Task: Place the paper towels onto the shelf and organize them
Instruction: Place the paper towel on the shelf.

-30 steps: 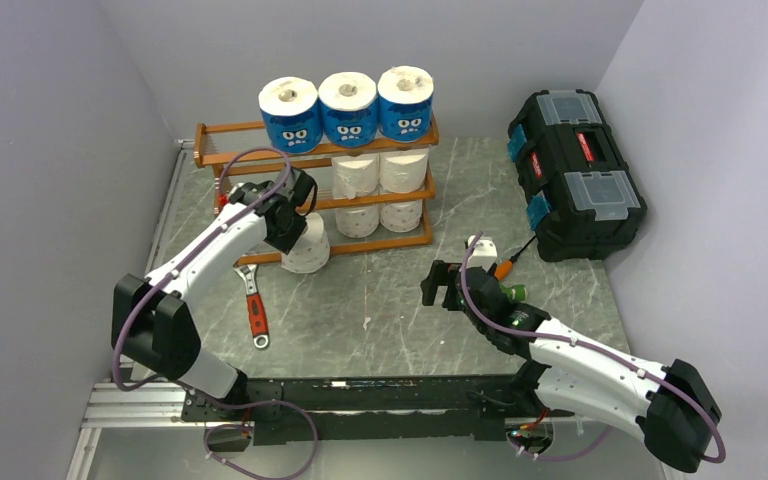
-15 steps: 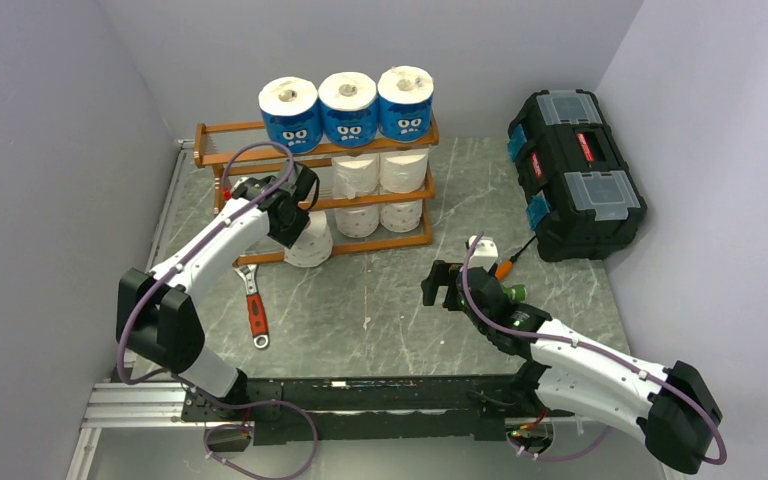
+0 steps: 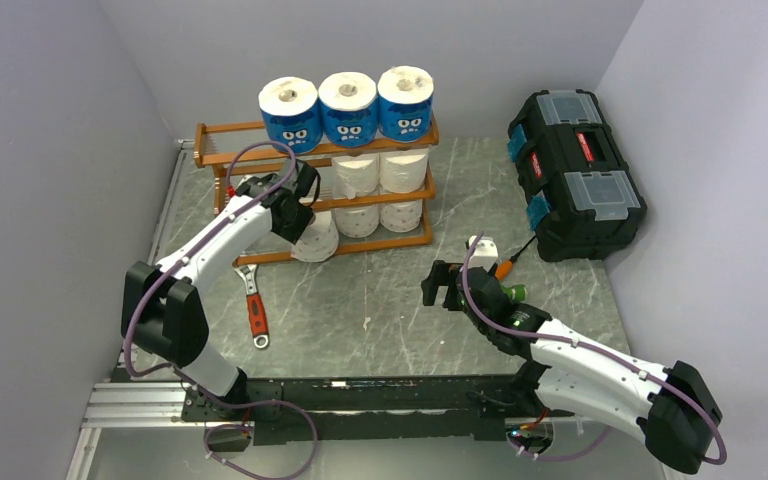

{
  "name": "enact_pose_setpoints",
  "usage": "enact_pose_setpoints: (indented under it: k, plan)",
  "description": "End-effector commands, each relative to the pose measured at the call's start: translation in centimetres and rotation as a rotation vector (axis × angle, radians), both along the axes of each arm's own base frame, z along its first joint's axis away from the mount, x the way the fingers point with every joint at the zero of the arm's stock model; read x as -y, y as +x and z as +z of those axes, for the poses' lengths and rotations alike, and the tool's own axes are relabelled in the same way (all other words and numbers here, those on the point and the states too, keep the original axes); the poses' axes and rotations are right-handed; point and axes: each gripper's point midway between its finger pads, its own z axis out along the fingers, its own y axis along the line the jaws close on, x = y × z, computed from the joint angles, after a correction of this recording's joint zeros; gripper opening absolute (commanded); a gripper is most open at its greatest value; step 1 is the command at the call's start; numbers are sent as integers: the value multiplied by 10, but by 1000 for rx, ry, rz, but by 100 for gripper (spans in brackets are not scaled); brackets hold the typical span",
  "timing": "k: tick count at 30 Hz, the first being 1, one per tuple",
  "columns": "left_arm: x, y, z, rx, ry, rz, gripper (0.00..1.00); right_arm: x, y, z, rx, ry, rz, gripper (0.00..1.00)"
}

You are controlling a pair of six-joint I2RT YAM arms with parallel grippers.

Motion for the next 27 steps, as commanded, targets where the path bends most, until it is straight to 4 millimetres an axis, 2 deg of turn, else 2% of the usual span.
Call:
enact_pose_setpoints:
  k: [1,3,7,16,23,27]
  plan:
    - [7,12,9,44,-40,-4,0,2,4,5,19,8,-21,99]
    - [7,10,8,43,-40,-7,3,3,4,5,21,9,-23,99]
    - [8,10,7,48,-43,-18,21,2,4,5,22,12,-23,99]
    - [8,8,10,61,-55,-39,37,3,3,4,21,13,-23,99]
    - [7,6,16,88,-60,-58,54,3,3,5,21,17,-22,99]
    - [6,5,18,98,-62,-58,57,3,3,5,21,19,-24,99]
